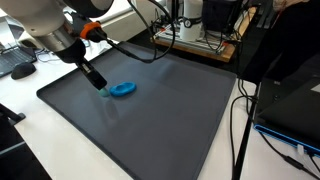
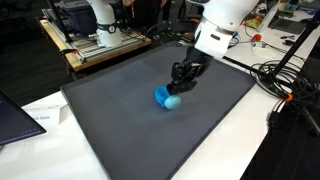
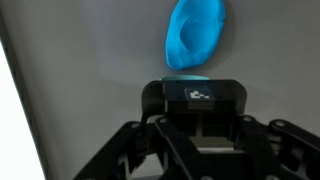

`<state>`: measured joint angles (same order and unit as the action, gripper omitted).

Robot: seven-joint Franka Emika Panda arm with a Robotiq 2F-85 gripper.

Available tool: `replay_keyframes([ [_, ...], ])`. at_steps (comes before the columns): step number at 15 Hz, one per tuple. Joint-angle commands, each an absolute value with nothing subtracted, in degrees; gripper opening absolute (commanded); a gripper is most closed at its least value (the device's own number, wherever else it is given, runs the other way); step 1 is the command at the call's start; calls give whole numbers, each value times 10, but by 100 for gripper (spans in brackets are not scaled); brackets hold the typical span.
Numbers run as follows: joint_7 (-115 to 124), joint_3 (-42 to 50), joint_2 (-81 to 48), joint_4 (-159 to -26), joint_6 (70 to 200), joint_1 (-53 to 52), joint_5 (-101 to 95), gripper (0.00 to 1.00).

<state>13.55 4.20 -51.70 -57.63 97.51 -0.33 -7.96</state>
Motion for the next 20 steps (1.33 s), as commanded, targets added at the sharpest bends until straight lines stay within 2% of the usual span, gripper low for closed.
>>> replay_keyframes([
  [1, 129, 44, -513, -577, 971, 1, -67, 22],
  [20, -14, -3, -454, -645, 987, 91, 52, 22],
])
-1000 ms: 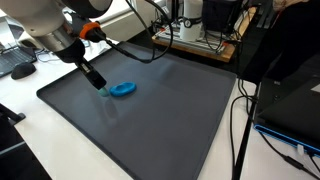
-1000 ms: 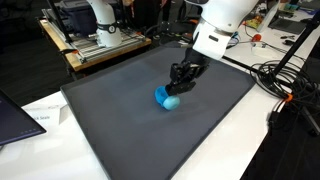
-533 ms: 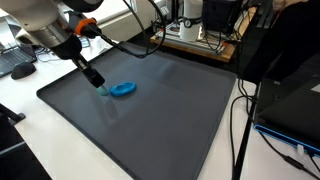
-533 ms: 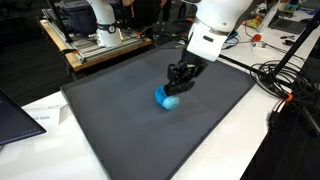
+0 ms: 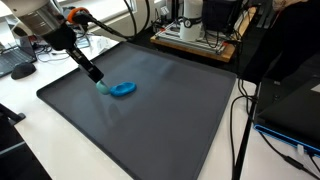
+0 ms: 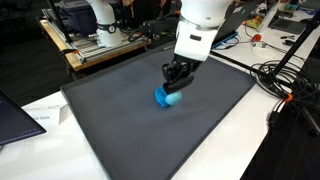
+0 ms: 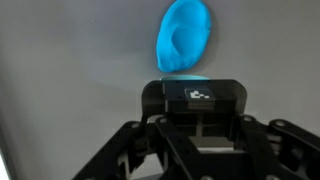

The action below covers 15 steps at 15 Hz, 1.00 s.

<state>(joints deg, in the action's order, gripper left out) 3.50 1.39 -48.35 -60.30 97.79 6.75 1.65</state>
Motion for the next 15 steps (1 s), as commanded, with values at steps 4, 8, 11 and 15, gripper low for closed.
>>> replay_keyframes([
  [4, -76, -10, -444, -669, 999, 115, 81, 22],
  [8, -134, -18, -437, -692, 1013, 138, 106, 22],
  [11, -188, -30, -433, -707, 1017, 163, 137, 22],
  [15, -253, -43, -438, -711, 1004, 195, 180, 22],
])
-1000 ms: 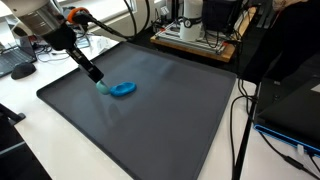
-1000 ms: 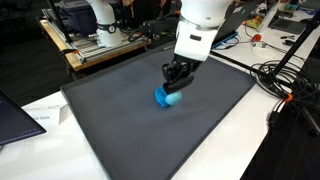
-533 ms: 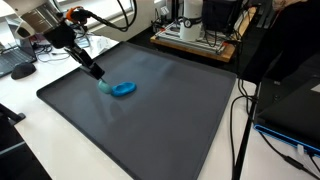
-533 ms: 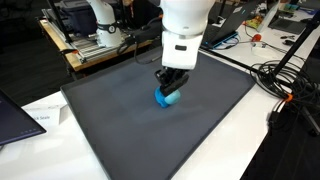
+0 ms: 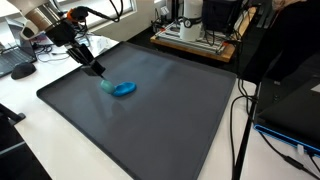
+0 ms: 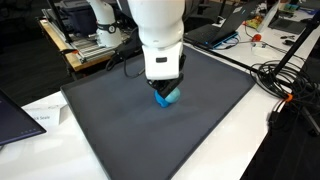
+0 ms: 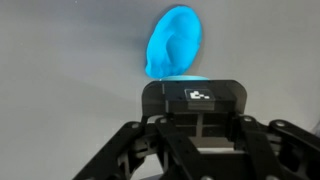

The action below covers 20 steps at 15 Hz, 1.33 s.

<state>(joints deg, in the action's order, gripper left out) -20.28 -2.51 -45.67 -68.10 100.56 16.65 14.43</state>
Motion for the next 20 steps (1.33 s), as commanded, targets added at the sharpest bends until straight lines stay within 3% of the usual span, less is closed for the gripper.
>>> replay_keyframes([
  [1, -271, -46, -441, -709, 999, 201, 187, 22],
  [20, -470, -56, -495, -673, 892, 260, 267, 22],
])
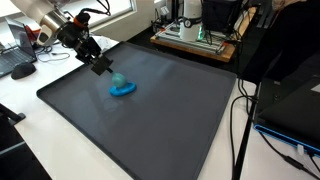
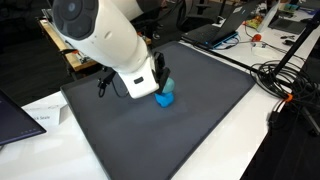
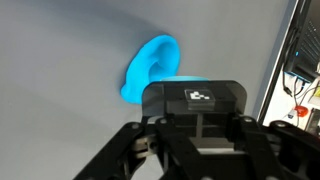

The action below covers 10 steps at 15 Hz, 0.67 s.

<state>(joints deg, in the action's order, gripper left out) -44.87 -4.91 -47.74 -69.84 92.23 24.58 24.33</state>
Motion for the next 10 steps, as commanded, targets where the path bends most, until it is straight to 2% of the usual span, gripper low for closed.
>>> replay_keyframes([
  [1, -475, -56, -498, -672, 890, 262, 272, 22],
  [10, -478, -53, -520, -651, 890, 267, 293, 22],
])
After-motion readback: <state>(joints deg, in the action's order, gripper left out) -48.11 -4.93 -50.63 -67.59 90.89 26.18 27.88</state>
